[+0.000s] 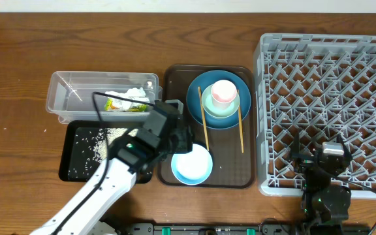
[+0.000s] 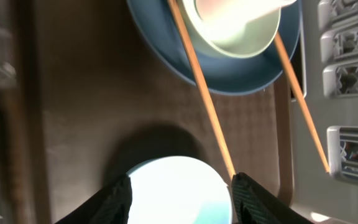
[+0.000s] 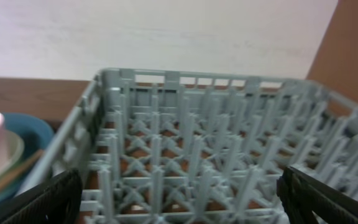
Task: Sort waste into correct bins and load items into the dishwasher rack
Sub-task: 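Lower the plate onto the brown tray and release it, then move the right gripper from the rack to a wooden chopstick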
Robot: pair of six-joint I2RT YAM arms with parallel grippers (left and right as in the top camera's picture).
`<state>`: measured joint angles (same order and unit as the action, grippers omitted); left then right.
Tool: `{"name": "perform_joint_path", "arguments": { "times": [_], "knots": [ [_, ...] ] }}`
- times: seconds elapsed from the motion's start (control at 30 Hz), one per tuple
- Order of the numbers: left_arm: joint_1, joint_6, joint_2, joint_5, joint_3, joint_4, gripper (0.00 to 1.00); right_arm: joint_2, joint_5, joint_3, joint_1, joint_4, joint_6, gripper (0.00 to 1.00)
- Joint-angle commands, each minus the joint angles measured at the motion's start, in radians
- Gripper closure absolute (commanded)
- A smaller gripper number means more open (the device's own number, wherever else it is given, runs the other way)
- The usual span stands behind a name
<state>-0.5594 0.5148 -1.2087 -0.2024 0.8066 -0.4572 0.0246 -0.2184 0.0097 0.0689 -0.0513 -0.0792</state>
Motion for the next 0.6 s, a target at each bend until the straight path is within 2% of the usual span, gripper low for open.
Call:
{"name": "perform_joint_path", "arguments": {
  "times": [0.0,0.03,0.07,0.27,0.3,0.43,0.57],
  "knots": [
    [0.04,-0.085,0.053,0.013,0.027,-0.014,0.43,0.0,-0.046,-0.004,0.01,0.002,-0.113,0.01],
    [0.051,-0.085,0.066,0.013,0.027,-0.014,0.29,0.0,-0.042,-0.004,0.01,0.002,-0.113,0.01],
    [0.057,-0.085,0.073,0.013,0.027,-0.014,0.23,0.0,-0.039,-0.004,0.01,0.002,-0.113,0.01],
    [0.059,-0.073,0.077,0.009,0.024,-0.01,0.15,0.0,0.001,-0.004,0.01,0.003,-0.08,0.01],
    [0.059,-0.073,0.077,0.009,0.024,-0.008,0.14,0.0,0.035,-0.004,0.01,-0.003,-0.04,0.01],
    [0.059,-0.073,0.077,0.01,0.024,-0.008,0.12,0.0,0.218,-0.004,0.01,-0.021,0.267,0.01],
    [0.059,-0.072,0.077,0.01,0.024,-0.009,0.11,0.008,0.323,0.009,0.021,-0.039,0.412,0.01]
  ]
}}
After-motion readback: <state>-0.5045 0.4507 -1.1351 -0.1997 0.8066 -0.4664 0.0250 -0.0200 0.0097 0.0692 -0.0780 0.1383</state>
